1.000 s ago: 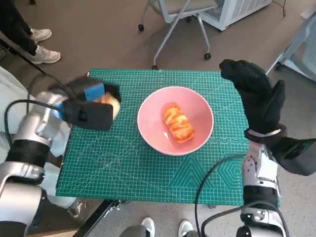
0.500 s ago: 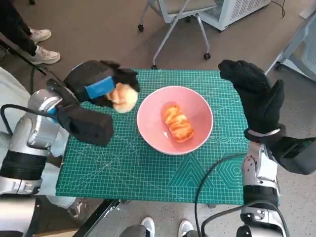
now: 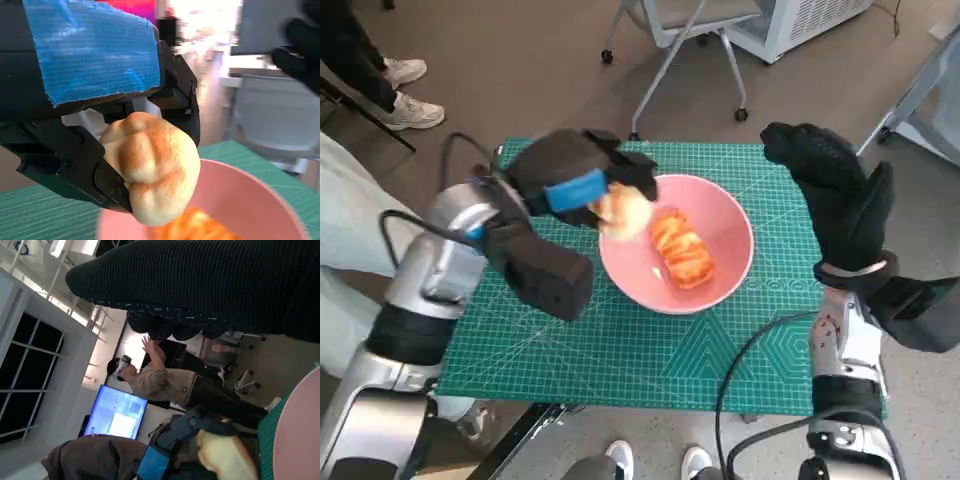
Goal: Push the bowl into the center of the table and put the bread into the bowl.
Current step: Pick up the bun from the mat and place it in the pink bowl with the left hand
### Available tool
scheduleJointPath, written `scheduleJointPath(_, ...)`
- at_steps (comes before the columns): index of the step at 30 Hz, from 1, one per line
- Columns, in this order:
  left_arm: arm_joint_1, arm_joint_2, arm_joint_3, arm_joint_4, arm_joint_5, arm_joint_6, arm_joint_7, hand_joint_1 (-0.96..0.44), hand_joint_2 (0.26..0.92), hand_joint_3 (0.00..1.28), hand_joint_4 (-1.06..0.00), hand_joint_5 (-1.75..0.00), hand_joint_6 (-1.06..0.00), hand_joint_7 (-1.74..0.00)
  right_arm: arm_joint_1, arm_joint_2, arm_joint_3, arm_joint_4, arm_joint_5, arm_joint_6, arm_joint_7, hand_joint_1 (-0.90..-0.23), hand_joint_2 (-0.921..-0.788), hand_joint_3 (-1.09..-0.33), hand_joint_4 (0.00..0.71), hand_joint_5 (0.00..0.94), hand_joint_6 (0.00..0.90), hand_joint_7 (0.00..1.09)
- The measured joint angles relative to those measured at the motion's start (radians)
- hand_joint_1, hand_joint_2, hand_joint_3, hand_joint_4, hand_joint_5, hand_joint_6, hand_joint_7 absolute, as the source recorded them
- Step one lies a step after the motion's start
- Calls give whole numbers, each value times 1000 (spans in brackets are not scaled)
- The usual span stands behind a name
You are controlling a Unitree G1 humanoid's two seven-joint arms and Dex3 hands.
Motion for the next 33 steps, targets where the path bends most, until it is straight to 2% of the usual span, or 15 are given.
scheduleJointPath(8, -46, -68, -52, 108, 54, -22, 22, 2, 917, 13, -797, -1056, -659, -1120, 6, -3, -6, -8, 1, 0, 1, -641, -921, -719, 172, 2, 68, 484)
scheduleJointPath(14, -54, -108, -82, 169, 76, -13, 28, 1, 920, 127, -660, -1219, -522, -1236, 17, -4, -10, -12, 0, 0, 1, -639, -921, -717, 173, 2, 70, 477)
scheduleJointPath(15, -54, -114, -84, 175, 77, -6, 27, -125, 921, 159, -620, -968, -519, -1294, 19, -4, -10, -13, 0, 0, 0, -639, -921, -717, 173, 2, 71, 475)
scheduleJointPath(16, -54, -118, -86, 178, 78, 3, 25, -170, 921, 171, -628, -837, -517, -1314, 20, -4, -11, -14, 0, 0, 0, -640, -921, -717, 173, 2, 71, 475)
scheduleJointPath(17, -54, -121, -89, 178, 79, 16, 20, -235, 921, 195, -620, -577, -506, -1354, 20, -4, -11, -15, 0, 0, 0, -640, -921, -716, 174, 2, 72, 473)
scheduleJointPath(18, -54, -124, -90, 176, 82, 29, 14, -276, 921, 212, -620, -400, -498, -1381, 20, -4, -12, -15, 0, 0, 0, -640, -921, -715, 174, 2, 73, 472)
scheduleJointPath(19, -54, -125, -91, 171, 88, 46, 7, -257, 908, 197, -612, -328, -473, -1227, 20, -4, -12, -15, 0, 0, 0, -641, -921, -713, 174, 2, 74, 471)
scheduleJointPath(21, -52, -126, -93, 156, 97, 77, -5, -221, 910, 103, -591, -138, -532, -612, 20, -4, -13, -16, 0, 0, -1, -641, -921, -709, 174, 2, 76, 466)
scheduleJointPath(24, -47, -125, -93, 128, 108, 111, -14, -238, 917, 48, -561, -45, -584, -243, 21, -4, -13, -17, 0, 0, -5, -642, -921, -706, 174, 2, 79, 462)
scheduleJointPath(27, -35, -123, -94, 94, 118, 135, -14, -271, 920, 29, -539, -15, -594, -114, 21, -4, -13, -18, -1, 0, -8, -643, -921, -706, 175, 2, 81, 458)
scheduleJointPath(33, -5, -117, -91, 50, 120, 145, -13, -296, 921, 17, -479, -1, -561, -29, 21, -3, -11, -23, -2, -1, -15, -644, -921, -707, 175, 1, 82, 452)
